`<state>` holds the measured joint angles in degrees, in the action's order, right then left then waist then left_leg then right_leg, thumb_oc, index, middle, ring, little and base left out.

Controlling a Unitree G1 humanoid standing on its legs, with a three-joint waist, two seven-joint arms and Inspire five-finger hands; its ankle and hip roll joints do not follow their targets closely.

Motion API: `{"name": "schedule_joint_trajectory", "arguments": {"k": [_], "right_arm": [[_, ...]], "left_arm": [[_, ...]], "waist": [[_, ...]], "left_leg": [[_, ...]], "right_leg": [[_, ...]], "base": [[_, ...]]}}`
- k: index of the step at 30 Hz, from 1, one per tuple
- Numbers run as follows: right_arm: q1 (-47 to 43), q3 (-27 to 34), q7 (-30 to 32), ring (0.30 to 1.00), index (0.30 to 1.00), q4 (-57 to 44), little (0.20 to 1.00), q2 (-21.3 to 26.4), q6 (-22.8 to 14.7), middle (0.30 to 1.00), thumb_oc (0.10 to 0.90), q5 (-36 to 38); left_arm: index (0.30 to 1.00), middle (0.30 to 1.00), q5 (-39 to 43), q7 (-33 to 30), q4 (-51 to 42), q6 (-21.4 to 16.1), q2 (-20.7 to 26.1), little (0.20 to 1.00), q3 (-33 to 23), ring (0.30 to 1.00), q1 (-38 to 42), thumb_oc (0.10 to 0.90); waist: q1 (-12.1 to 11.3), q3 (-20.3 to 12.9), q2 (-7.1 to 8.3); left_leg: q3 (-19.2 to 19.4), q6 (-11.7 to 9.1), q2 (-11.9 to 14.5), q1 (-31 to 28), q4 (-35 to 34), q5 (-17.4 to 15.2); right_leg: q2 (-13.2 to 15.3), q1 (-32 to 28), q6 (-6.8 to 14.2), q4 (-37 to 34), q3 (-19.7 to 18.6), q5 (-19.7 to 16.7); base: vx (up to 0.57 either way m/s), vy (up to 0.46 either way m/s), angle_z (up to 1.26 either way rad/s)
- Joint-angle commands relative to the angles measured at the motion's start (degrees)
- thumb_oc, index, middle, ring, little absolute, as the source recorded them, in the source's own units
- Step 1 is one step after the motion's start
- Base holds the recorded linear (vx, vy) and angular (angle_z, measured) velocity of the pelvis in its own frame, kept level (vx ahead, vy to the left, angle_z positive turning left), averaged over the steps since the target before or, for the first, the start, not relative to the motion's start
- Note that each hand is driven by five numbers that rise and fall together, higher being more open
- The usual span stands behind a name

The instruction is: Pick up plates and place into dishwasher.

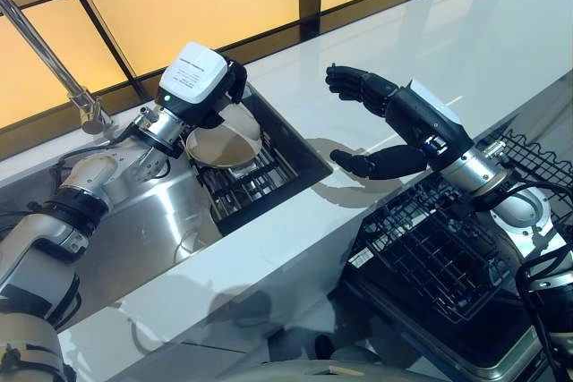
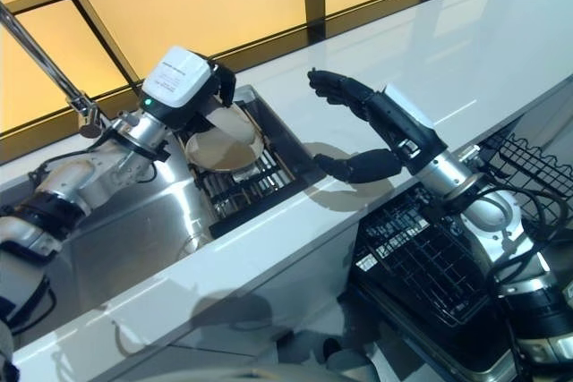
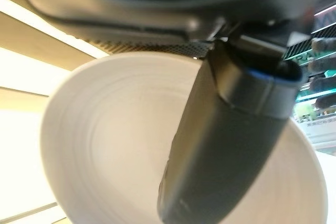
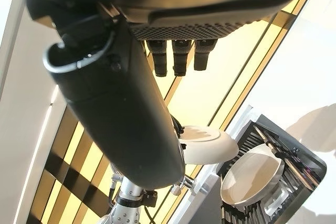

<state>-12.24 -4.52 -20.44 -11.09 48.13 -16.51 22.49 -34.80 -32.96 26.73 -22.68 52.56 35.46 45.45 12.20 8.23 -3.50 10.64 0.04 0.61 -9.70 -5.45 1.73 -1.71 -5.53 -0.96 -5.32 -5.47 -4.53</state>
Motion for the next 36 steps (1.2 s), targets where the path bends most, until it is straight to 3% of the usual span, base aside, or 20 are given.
{"name": "schedule_joint_trajectory", "arguments": {"k": [1,8,13,18,21,23,28,36], "right_arm": [[-4.76,2.74,2.86,0.9,0.9,-1.57,0.9,-1.87,-6.85,0.9,0.8,2.39],[-3.88,3.04,6.98,0.9,0.9,-0.9,0.9,-2.96,-8.27,0.9,0.8,-2.82],[-3.66,2.58,12.94,0.9,0.9,-0.21,0.9,-3.51,-8.11,0.9,0.8,-11.64],[-4.19,1.9,21.2,0.9,0.9,1.95,0.9,-3.41,-7.55,0.9,0.8,-21.62],[-4.34,1.63,23.55,0.9,0.9,2.39,0.9,-3.42,-7.5,0.9,0.8,-23.96],[-4.83,1.05,29.4,0.9,0.9,3.16,0.9,-3.56,-7.58,0.9,0.8,-28.59],[-6.76,0.07,34.26,0.9,0.9,3.06,0.9,-3.97,-7.29,0.9,0.8,-32.36],[-9.15,-0.45,40.74,0.9,0.9,3.32,0.9,-4.87,-5.63,0.9,0.8,-37.14]], "left_arm": [[0.3,0.3,7.79,-7.06,-1.17,1.73,2.05,0.2,-7.56,0.3,6.24,0.1],[0.3,0.3,12.34,-8.64,-2.62,-1.3,-0.43,0.2,-11.36,0.3,4.53,0.1],[0.3,0.3,19.11,-4.07,-9.87,-2.18,-4.55,0.2,-13.91,0.3,3.53,0.1],[0.3,0.3,23.4,-0.55,-16.31,-0.21,-8.1,0.2,-15.85,0.3,2.97,0.1],[0.3,0.3,24.44,0.24,-17.18,0.38,-8.74,0.2,-16.13,0.3,2.87,0.1],[0.3,0.3,27.23,1.24,-19.23,1.48,-9.98,0.2,-16.01,0.3,2.95,0.1],[0.3,0.3,32.76,3.51,-20.61,2.38,-12.27,0.2,-16.19,0.3,3.23,0.1],[0.3,0.3,34.25,5.31,-22.71,3.8,-16.29,0.2,-16.78,0.3,1.72,0.1]], "waist": [[-0.73,-9.42,1.19],[-0.85,-9.69,1.5],[-1.02,-9.66,1.87],[-1.07,-9.61,2.06],[-1.04,-9.52,2.05],[-1.08,-9.29,1.95],[-1.37,-9.16,1.96],[-1.74,-8.92,2.09]], "left_leg": [[0.53,2.7,-1.77,-0.94,0.45,-6.92],[0.12,2.78,-1.83,-0.76,0.45,-6.92],[-0.28,2.84,-1.83,-0.73,0.45,-6.93],[-0.59,2.96,-1.85,-0.9,0.45,-7.16],[-0.59,3.02,-1.85,-0.96,0.45,-7.2],[-0.62,3.14,-1.85,-1.13,0.45,-7.31],[-0.68,3.24,-1.87,-1.23,0.45,-7.4],[-1.11,3.42,-1.96,-1.52,0.45,-7.5]], "right_leg": [[-0.65,-1.54,2.79,0.32,1.51,4.79],[-0.71,-1.46,2.66,0.32,1.6,4.92],[-0.82,-1.5,2.56,0.32,1.6,5.02],[-0.94,-1.66,2.55,0.32,1.39,5.19],[-0.98,-1.69,2.55,0.32,1.27,5.19],[-1.1,-1.76,2.6,0.32,1.06,5.19],[-1.15,-1.84,2.62,0.32,0.98,5.22],[-1.17,-2.13,2.58,0.32,1.03,5.28]], "base": [[0.0,0.0,0.0],[0.0,0.0,0.0],[0.0,0.0,0.0],[0.0,0.0,0.0],[0.0,0.0,0.0],[-0.04,-0.008,-0.01],[-0.02,-0.001,-0.01],[0.0,0.0,0.0]]}}
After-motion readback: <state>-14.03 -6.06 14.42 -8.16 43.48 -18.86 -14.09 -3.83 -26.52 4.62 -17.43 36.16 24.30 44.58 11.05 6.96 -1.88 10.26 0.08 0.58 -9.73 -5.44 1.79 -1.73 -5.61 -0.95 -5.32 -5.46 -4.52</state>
